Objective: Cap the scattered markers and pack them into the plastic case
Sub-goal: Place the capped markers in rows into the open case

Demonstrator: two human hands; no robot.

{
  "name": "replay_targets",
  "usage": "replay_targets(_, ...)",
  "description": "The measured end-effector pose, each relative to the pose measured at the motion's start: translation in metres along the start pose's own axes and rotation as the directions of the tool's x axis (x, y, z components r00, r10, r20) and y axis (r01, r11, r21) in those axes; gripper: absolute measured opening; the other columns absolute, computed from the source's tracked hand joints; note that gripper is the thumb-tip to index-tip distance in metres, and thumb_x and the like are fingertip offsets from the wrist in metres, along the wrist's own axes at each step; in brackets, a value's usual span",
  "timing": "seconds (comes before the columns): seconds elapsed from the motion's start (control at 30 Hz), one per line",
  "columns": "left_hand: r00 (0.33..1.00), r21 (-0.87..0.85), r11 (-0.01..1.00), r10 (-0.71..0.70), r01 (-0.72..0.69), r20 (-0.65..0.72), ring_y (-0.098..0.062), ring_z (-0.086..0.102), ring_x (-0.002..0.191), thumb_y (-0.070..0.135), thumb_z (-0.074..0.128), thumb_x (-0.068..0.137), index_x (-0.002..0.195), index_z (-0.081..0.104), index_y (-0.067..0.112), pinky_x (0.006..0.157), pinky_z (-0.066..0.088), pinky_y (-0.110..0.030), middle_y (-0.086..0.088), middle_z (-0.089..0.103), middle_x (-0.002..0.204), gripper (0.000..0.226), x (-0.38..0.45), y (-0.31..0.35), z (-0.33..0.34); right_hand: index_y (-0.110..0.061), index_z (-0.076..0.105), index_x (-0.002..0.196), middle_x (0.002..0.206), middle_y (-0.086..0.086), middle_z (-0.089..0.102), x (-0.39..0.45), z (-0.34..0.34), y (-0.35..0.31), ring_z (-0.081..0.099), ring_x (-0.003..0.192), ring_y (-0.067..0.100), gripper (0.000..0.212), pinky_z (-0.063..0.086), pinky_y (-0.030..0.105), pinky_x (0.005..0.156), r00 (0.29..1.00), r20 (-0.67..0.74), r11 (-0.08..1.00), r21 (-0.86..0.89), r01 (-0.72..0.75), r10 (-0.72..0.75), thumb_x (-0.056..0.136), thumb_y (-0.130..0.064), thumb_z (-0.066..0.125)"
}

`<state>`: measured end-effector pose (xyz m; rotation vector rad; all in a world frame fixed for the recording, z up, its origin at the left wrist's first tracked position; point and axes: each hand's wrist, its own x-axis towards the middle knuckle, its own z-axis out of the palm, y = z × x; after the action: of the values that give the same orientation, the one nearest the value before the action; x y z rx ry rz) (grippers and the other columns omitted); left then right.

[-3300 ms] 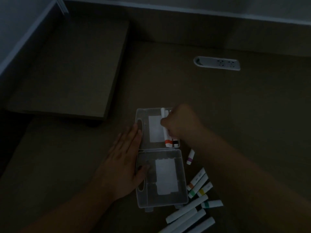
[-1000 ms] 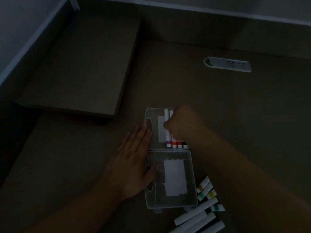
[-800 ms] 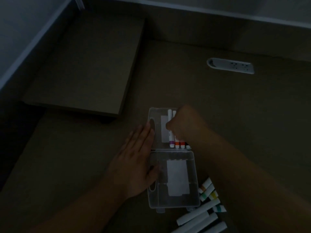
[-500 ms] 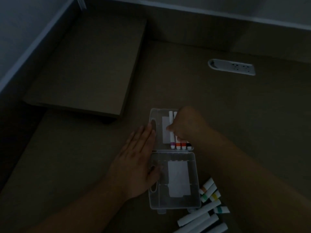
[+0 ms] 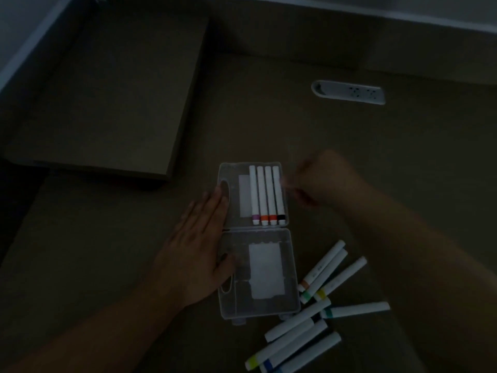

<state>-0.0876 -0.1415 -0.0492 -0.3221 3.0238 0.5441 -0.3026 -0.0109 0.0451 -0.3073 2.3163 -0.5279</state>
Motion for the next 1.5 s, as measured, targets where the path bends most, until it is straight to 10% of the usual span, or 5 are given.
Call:
replay_targets(0.47, 1.000, -0.009, 1.000, -0.007, 0.007, 0.010, -0.007, -0.017, 0.148, 0.072, 0.029, 0.089, 0.154, -0.017, 0.025, 0.123, 0.000, -0.036, 0.007, -0.023, 0.161, 0.093, 0.000, -0.001, 0.003, -0.023, 0.062, 0.077, 0.080, -0.001, 0.066, -0.057, 0.029, 0.094, 0.065, 0.073, 0.010, 0.016, 0.052, 0.027, 0.066, 0.964, 0.165, 0.977, -0.083, -0.195, 0.207, 0.085, -0.030, 0.074)
replay_targets(0.73, 1.000, -0.016, 1.000, -0.008, 0.008, 0.020, -0.007, -0.018, 0.148, 0.074, 0.030, 0.088, 0.153, -0.019, 0.026, 0.123, 0.003, -0.039, 0.009, -0.025, 0.160, 0.094, 0.001, -0.002, 0.004, -0.018, 0.057, 0.076, 0.073, 0.000, 0.059, -0.038, 0.037, 0.091, 0.056, 0.063, 0.009, 0.029, 0.040, 0.023, 0.050, 0.976, -0.089, 0.951, -0.222, -0.216, 0.201, 0.084, -0.042, 0.072)
replay_targets(1.0, 1.000, -0.009, 1.000, 0.005, -0.005, 0.004, -0.007, -0.020, 0.147, 0.071, 0.032, 0.090, 0.153, -0.020, 0.025, 0.123, 0.004, -0.039, 0.008, -0.026, 0.160, 0.094, -0.001, -0.002, 0.002, -0.013, 0.068, 0.082, 0.078, 0.005, 0.068, -0.012, 0.037, 0.071, 0.066, 0.071, 0.017, 0.022, 0.053, 0.030, 0.062, 0.977, -0.188, 0.978, -0.162, -0.130, 0.098, 0.087, -0.034, 0.069)
replay_targets(1.23, 1.000, 0.003, 1.000, 0.005, -0.005, -0.005, -0.010, -0.015, 0.149, 0.071, 0.029, 0.090, 0.155, -0.013, 0.022, 0.123, 0.008, -0.041, 0.005, -0.021, 0.162, 0.092, 0.000, -0.002, 0.002, -0.016, 0.064, 0.091, 0.084, 0.004, 0.068, -0.007, 0.023, 0.003, 0.066, 0.068, 0.011, 0.015, 0.047, 0.023, 0.052, 1.000, -0.001, 0.958, 0.287, -0.001, 0.001, 0.093, -0.031, 0.063)
replay_targets(1.5, 1.000, -0.004, 1.000, 0.004, -0.004, -0.025, -0.009, -0.018, 0.148, 0.070, 0.033, 0.090, 0.155, -0.011, 0.021, 0.123, 0.002, -0.036, 0.006, -0.024, 0.161, 0.093, 0.000, -0.001, 0.002, -0.008, 0.064, 0.086, 0.072, 0.003, 0.058, 0.015, 0.066, -0.034, 0.062, 0.071, 0.020, 0.018, 0.040, 0.025, 0.050, 0.988, -0.066, 0.987, 0.062, 0.145, -0.141, 0.088, -0.024, 0.069)
